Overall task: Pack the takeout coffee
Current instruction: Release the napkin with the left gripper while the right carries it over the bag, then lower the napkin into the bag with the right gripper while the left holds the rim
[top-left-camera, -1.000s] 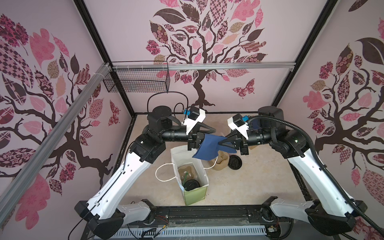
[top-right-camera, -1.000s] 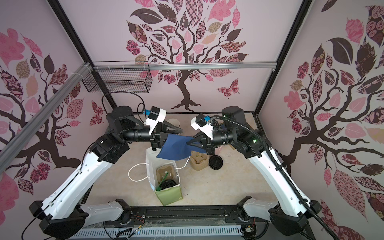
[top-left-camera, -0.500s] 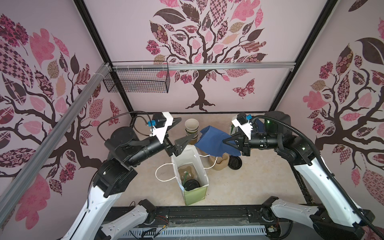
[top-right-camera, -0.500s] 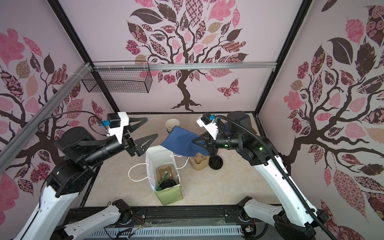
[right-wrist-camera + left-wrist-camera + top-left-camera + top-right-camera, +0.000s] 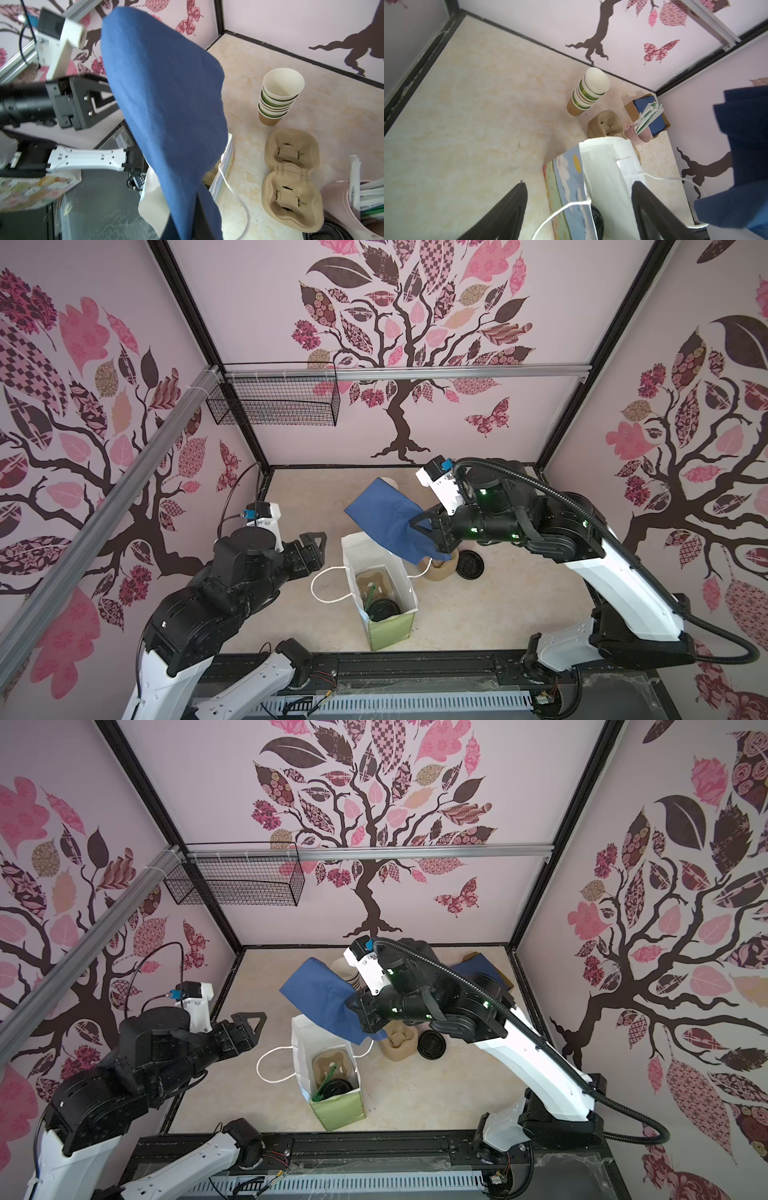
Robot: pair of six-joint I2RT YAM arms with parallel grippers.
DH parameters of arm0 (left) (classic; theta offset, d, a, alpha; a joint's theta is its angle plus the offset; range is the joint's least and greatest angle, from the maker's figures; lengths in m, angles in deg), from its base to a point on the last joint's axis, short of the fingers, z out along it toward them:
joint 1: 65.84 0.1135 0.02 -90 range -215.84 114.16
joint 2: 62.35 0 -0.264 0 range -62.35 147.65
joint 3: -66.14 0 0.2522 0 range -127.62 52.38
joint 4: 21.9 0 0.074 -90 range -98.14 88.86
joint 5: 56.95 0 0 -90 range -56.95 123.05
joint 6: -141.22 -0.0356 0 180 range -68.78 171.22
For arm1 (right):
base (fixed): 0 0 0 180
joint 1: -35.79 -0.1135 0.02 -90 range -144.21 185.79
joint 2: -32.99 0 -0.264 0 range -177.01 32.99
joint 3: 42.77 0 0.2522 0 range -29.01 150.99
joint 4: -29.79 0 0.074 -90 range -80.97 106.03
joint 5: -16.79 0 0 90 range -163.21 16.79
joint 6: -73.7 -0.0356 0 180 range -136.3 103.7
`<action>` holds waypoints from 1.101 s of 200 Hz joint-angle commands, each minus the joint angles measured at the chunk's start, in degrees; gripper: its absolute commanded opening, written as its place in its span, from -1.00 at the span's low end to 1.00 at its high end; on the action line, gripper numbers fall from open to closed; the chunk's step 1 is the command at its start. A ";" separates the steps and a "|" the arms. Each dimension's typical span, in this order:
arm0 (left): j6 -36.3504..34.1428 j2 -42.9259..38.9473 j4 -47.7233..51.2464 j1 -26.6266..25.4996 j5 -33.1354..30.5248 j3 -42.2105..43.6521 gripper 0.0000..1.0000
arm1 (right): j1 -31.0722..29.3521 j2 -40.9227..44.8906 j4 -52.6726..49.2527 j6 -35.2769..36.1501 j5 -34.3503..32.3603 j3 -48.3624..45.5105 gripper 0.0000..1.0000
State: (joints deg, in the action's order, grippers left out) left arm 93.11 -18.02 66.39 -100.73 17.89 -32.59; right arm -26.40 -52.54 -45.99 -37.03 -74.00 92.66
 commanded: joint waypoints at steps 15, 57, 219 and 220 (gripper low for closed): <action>6.78 -2.29 3.53 0.16 6.20 1.91 0.63 | -4.05 -5.29 -10.13 -11.93 -9.72 11.80 -1.00; 7.07 0.12 1.22 0.13 15.43 5.37 0.63 | -6.76 -7.37 -13.48 -22.73 -11.19 11.83 -1.00; 10.76 -0.21 -12.57 0.24 24.15 21.16 -0.44 | -12.69 -19.23 -12.96 -32.91 -13.02 2.22 -1.00; 10.76 -0.21 -12.56 0.21 24.13 21.20 -0.45 | -12.69 -19.19 -12.78 -32.94 -13.01 1.97 -1.00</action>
State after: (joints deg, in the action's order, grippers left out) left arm 103.82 -17.84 55.89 -100.73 41.50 -13.96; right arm -38.77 -70.68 -59.56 -68.66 -87.27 96.81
